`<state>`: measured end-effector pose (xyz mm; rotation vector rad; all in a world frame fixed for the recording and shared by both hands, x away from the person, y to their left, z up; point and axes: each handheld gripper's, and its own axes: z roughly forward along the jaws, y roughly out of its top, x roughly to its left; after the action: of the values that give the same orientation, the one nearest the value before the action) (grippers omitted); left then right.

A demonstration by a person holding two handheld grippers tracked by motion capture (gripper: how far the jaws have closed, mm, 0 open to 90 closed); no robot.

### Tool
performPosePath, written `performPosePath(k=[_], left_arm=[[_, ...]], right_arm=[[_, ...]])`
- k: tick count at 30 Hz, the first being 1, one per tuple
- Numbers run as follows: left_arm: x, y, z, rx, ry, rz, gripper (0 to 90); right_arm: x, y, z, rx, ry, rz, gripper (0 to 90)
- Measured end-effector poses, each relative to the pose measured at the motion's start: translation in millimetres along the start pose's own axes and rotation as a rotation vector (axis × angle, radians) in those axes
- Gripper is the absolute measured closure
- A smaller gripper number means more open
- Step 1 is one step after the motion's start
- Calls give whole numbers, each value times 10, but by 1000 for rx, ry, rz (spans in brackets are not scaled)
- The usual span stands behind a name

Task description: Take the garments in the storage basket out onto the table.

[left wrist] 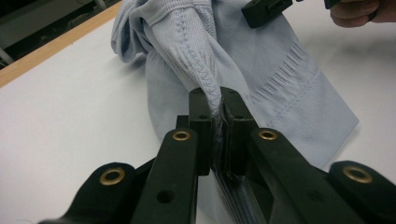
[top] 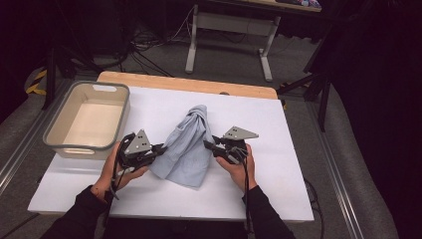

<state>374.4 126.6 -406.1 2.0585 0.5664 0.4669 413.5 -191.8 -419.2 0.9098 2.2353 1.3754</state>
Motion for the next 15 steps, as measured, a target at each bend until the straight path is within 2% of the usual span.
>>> performPosePath(k=[4, 5, 9, 15], left_arm=[[31, -4, -50, -6, 18, -3, 848], [48, -5, -88, -20, 29, -11, 848], [87, -6, -174, -36, 53, -14, 849], [102, -84, -218, -15, 68, -19, 849]], right_arm=[[-33, -7, -73, 0, -20, 6, 807], [-40, 1, -114, -11, -26, 1, 832], [-32, 38, -224, -38, -69, -24, 842], [-143, 52, -414, -87, -126, 2, 848]])
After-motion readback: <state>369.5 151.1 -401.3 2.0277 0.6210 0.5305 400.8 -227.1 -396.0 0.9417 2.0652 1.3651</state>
